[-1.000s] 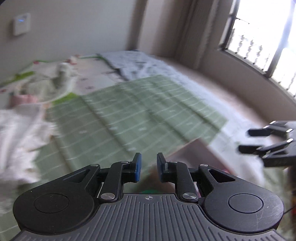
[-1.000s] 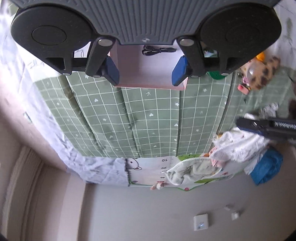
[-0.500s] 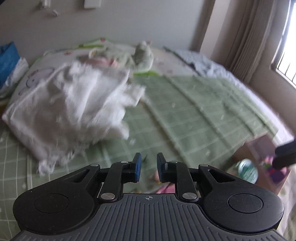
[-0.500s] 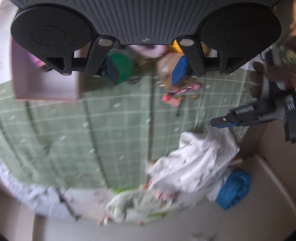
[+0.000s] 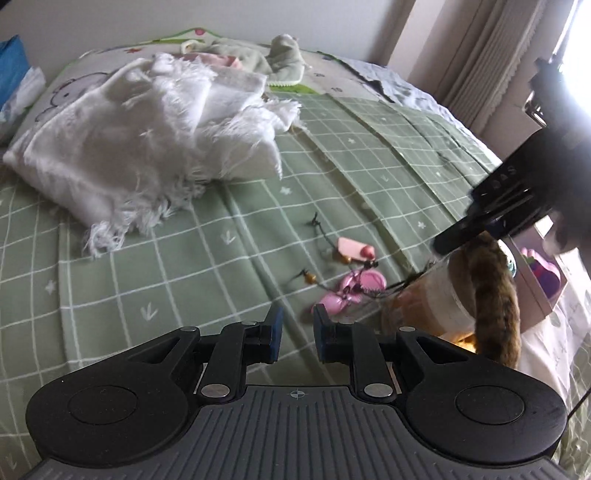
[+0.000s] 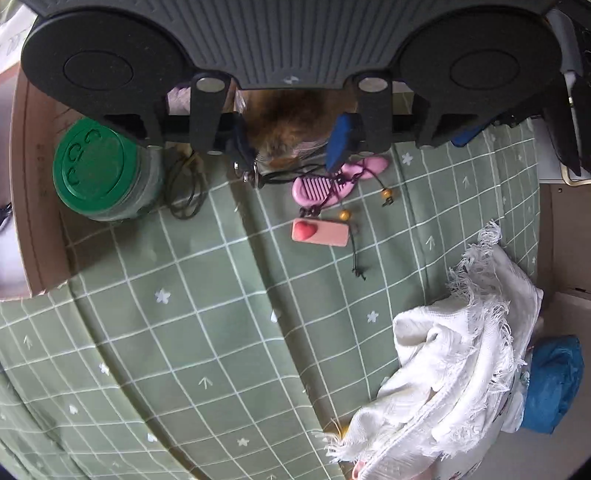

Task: Organize soft objects

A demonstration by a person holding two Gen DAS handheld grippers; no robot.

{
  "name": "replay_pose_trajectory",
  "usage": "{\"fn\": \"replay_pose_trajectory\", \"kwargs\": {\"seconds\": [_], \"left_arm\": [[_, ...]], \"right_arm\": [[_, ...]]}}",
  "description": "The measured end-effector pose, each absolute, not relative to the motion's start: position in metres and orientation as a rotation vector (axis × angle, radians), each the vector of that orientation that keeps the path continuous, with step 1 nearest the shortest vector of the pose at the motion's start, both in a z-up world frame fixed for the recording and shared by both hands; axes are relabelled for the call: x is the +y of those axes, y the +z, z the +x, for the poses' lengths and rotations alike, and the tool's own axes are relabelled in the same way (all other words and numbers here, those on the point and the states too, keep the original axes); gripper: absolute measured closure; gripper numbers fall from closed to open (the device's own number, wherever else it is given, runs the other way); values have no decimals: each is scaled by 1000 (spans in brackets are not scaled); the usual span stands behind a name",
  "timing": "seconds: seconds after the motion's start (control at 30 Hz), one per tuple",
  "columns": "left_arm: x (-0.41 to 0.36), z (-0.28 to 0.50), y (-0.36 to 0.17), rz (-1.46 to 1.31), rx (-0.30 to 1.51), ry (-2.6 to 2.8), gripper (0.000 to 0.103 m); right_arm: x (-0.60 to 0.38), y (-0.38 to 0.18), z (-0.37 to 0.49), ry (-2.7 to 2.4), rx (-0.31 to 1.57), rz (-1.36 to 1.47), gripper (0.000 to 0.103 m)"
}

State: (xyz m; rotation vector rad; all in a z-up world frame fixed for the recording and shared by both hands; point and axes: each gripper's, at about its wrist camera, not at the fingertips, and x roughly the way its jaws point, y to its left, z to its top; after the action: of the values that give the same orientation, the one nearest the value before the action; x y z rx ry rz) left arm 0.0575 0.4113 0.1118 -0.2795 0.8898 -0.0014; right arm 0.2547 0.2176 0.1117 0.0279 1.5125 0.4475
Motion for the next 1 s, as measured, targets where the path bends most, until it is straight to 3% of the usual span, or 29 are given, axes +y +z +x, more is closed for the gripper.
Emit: {"fn": "replay_pose_trajectory", "kwargs": {"seconds": [0.03, 0.07, 0.23, 0.67, 1.0], "left_arm": [[414, 56, 111, -280, 890, 7, 83], [417, 55, 112, -287, 888, 16, 83], [430, 50, 112, -351, 873, 46, 83], [458, 40, 131, -489, 776, 101, 83], [445, 48, 116, -501, 836, 52, 83]], "right_arm": [[220, 115, 251, 461, 1488, 5, 84], [223, 122, 247, 483, 1453, -24, 90], [229, 175, 214, 705, 1276, -26, 92], [219, 275, 130, 1116, 1141, 73, 92], [228, 210, 109, 990, 1248, -166, 89]]}}
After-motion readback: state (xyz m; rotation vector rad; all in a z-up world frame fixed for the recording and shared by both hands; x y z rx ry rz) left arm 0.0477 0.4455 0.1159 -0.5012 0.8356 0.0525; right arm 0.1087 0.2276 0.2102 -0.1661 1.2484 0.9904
